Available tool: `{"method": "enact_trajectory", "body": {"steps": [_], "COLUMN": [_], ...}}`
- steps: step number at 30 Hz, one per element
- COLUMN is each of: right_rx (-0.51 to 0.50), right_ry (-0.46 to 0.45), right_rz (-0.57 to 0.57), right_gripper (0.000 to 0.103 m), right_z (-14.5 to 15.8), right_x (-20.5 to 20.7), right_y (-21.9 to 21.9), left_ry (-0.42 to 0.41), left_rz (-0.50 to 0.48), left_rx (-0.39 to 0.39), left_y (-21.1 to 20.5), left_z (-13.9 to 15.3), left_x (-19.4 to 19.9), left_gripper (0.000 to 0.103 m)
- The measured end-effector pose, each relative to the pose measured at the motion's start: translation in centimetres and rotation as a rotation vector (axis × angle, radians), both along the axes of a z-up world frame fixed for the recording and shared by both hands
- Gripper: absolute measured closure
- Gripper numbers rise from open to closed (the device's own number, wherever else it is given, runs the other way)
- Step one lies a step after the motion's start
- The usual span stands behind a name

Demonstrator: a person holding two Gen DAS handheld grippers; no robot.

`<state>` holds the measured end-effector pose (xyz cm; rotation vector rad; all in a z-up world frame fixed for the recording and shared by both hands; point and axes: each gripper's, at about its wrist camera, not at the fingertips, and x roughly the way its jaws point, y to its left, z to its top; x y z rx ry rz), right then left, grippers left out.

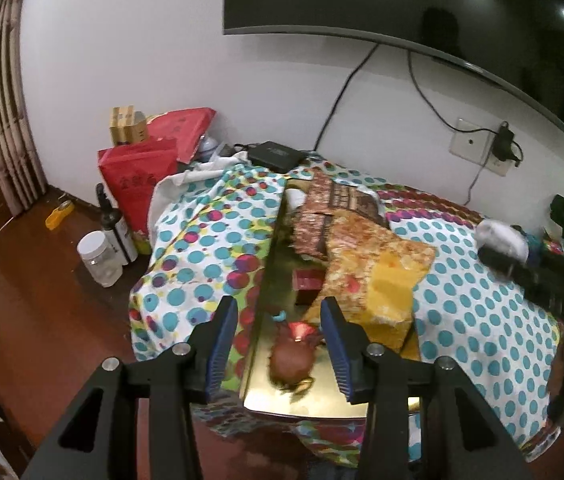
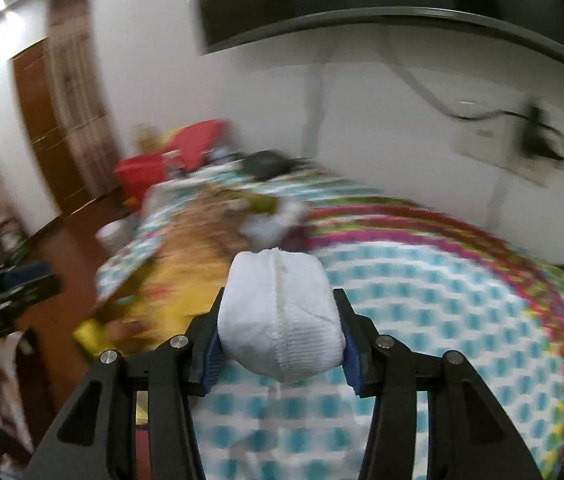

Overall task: Organize objects
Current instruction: 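Carry the white cloth into the gold tray and open the right tool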

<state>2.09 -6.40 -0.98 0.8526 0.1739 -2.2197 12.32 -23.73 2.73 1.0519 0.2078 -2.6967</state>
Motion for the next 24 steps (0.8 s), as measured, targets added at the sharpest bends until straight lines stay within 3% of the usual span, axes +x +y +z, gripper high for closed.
{"method": "enact_trajectory", "body": {"steps": [7,16,20,23,24], "right_rx": [0.084,0.161,0.129,0.1,0.091], "right_ry": [-0.009,-0.033,-0.049,-0.029,-0.029], "right_rz": [0.167,0.184,0.171,0.156,0.144], "right_gripper": [0.057,0.057,0.057,0.044,0.031], "right_z": [-1.8,-3.9,-4.1,-3.4,-3.2], "right_x": [5.3,6.0,5.8,6.0,5.9], "right_y": [-7.7,-10.6,-10.5,-9.6,-9.2], "left_ry": [-0.003,-0.02,-0.03,-0.035,-0.038], "left_rz": [0.056,0.071,0.078,0.062,0.059], "left_rx": [0.014,0.035,0.035,0.055,0.055], "left_y": [-2.2,-3.4,-3.7,-3.5,-3.4], "left_z": [-0.2,-1.4,-1.7,-1.8,-1.9], "left_x": [0.7,0.8,0.6,0.3,0.1], "left_gripper": [0.048,0.048,0.048,0.048,0.048]}}
